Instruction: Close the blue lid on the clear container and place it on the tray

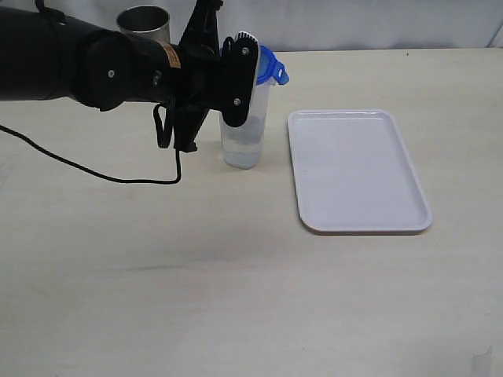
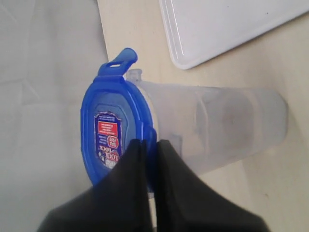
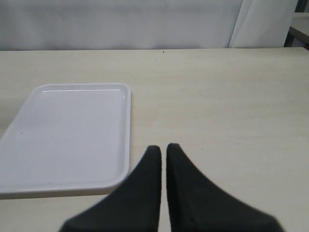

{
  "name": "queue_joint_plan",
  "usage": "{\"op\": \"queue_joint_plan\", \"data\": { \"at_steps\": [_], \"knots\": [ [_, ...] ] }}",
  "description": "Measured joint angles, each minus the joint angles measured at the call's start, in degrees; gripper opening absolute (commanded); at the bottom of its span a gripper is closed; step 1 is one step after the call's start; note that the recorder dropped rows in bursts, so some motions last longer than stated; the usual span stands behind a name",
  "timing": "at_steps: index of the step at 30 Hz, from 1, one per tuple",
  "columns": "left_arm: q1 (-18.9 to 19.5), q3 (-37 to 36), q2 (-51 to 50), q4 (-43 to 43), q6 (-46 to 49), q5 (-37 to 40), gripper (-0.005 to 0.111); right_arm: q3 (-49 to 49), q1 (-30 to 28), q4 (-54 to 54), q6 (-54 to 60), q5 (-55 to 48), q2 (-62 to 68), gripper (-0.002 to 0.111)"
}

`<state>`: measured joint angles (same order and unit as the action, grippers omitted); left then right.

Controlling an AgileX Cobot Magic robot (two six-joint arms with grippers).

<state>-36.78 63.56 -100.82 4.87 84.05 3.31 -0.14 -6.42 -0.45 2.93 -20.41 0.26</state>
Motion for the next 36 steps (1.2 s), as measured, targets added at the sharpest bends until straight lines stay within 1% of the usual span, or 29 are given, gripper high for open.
{"op": "queue_joint_plan", "data": {
  "at_steps": [31,36],
  "knots": [
    [0.0,0.0,0.44,-0.1,0.0,1.37,0.0,0.0,0.0,0.0,0.0,0.0,0.0,0.004],
    [0.0,0.0,0.44,-1.53,0.0,0.06,0.0,0.0,0.0,0.0,0.0,0.0,0.0,0.004]
  ]
}}
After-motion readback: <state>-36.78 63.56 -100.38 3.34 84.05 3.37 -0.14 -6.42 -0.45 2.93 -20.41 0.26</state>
